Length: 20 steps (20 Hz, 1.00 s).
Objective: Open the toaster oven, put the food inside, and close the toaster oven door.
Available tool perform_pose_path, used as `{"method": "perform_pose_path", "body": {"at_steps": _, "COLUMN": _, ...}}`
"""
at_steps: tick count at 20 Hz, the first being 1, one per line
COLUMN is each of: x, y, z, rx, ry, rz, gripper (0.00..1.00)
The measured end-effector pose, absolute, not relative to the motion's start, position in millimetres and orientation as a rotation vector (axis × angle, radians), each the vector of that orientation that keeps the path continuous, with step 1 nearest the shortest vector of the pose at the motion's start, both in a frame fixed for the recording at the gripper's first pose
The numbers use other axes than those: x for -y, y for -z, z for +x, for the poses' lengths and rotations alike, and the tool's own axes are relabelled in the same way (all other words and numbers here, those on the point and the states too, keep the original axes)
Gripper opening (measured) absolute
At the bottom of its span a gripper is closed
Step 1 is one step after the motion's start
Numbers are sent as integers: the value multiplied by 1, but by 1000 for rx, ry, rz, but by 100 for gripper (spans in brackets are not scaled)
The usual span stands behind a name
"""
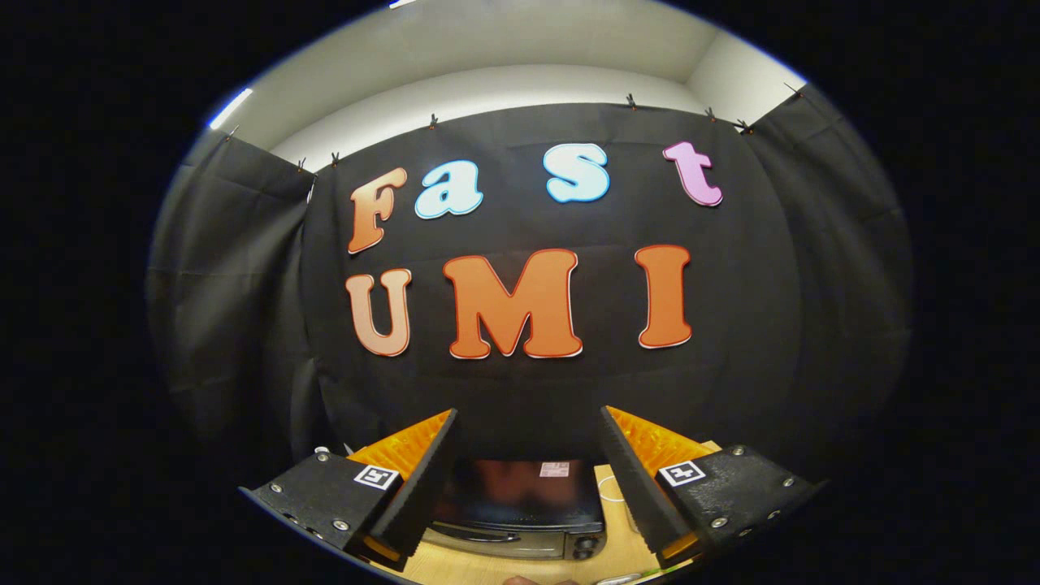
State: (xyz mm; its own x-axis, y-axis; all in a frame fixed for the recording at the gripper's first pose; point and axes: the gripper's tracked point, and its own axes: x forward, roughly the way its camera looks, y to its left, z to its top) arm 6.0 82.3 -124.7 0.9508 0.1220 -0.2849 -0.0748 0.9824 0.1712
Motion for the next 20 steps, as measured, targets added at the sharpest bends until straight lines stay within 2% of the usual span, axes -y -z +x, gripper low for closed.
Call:
{"method": "perform_pose_path", "body": {"at_steps": 14, "x": -160, "y": 280, "z": -21, "rx": -632, "ry": -194, "rz": 73, "gripper": 100}}
{"method": "perform_pose_path", "body": {"at_steps": 20, "x": -176, "y": 315, "z": -21, "rx": -684, "ry": -174, "rz": 42, "gripper": 100}}
